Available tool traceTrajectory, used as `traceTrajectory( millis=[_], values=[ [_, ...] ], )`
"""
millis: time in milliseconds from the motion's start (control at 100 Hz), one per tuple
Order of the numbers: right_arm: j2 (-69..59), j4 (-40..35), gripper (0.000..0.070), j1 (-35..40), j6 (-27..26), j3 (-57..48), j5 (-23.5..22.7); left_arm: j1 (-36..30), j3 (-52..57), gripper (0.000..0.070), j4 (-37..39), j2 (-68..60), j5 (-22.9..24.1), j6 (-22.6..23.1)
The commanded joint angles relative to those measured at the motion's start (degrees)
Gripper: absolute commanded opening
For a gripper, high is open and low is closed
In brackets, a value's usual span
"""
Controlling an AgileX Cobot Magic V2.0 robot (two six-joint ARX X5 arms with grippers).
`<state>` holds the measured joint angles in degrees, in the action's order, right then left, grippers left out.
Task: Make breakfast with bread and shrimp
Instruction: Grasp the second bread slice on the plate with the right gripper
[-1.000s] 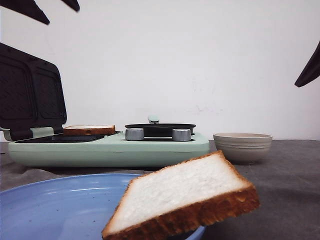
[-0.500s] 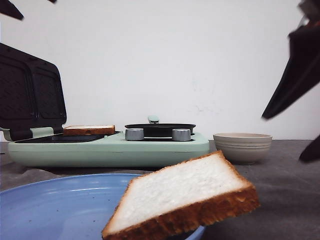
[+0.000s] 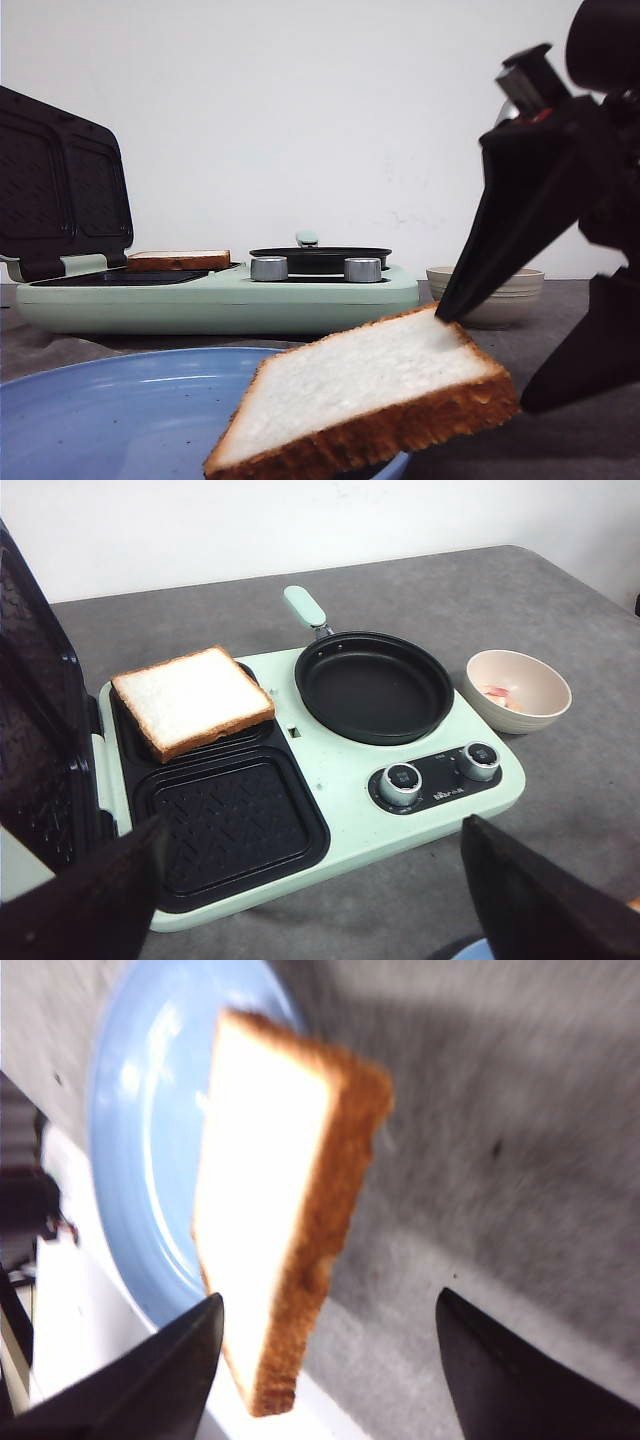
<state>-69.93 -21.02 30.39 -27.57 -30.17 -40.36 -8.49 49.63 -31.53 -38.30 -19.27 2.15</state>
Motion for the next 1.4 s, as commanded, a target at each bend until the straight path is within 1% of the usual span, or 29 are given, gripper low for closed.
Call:
traceTrajectory(
  millis=[0,360,510,550,570,590,640,670,700,750,830,1080,1240,1390],
  values=[
    [-1.6,1.3,0.0416,1.6,-1.1,-0.2,-0.2,-0.1,0.5,0.0503,0.2,0.4,0.2,0.0],
    [-3.1,6.4,0.041,7.1,-5.4,-0.2,0.2,-0.1,0.5,0.0503,-0.6,2.5,1.3,0.0],
    [-3.3,6.4,0.0406,7.8,-5.5,-0.2,1.6,-0.1,0.5,0.0503,-0.6,2.5,1.2,0.0],
    [-3.5,6.4,0.0368,7.9,-5.5,-0.2,1.6,-0.1,0.5,0.0503,-0.6,2.5,1.2,0.0],
    [-3.5,6.4,0.0322,7.9,-5.5,-0.2,1.6,-0.1,0.5,0.0503,-0.6,2.5,1.2,0.0],
    [-3.5,6.4,0.0295,7.9,-5.5,-0.2,1.6,-0.1,0.5,0.0503,-0.6,2.5,1.2,0.0],
    [-3.5,6.4,0.0198,7.9,-5.6,-0.2,1.6,-0.1,0.5,0.0503,-0.6,2.5,1.2,0.0],
    [-3.5,6.4,0.016,8.0,-5.6,-0.2,1.6,-0.1,0.5,0.0504,-0.6,2.5,1.2,0.0],
    [-3.5,6.4,0.0133,8.1,-5.6,-0.2,1.6,-0.1,0.5,0.0503,-0.6,2.5,1.2,0.0],
    [-3.5,6.2,0.0069,8.1,-5.6,-0.2,1.6,-0.1,0.5,0.0503,-0.6,2.5,1.2,0.0],
    [-3.5,5.9,0.0001,8.1,-5.6,-0.2,1.6,-0.1,0.5,0.0503,-0.6,2.5,1.2,0.0],
    [-1.5,7.1,0.0001,8.2,-5.6,-0.2,0.9,-0.1,0.5,0.0503,-0.6,2.5,1.2,-0.1],
    [1.8,9.9,0.0001,8.2,-8.5,-0.4,0.7,-0.1,0.5,0.0503,-0.6,2.5,1.2,-0.1],
    [3.9,10.8,0.0001,8.1,-9.6,-2.0,0.7,-0.1,0.5,0.0503,-0.5,2.5,1.5,-0.1]
  ],
)
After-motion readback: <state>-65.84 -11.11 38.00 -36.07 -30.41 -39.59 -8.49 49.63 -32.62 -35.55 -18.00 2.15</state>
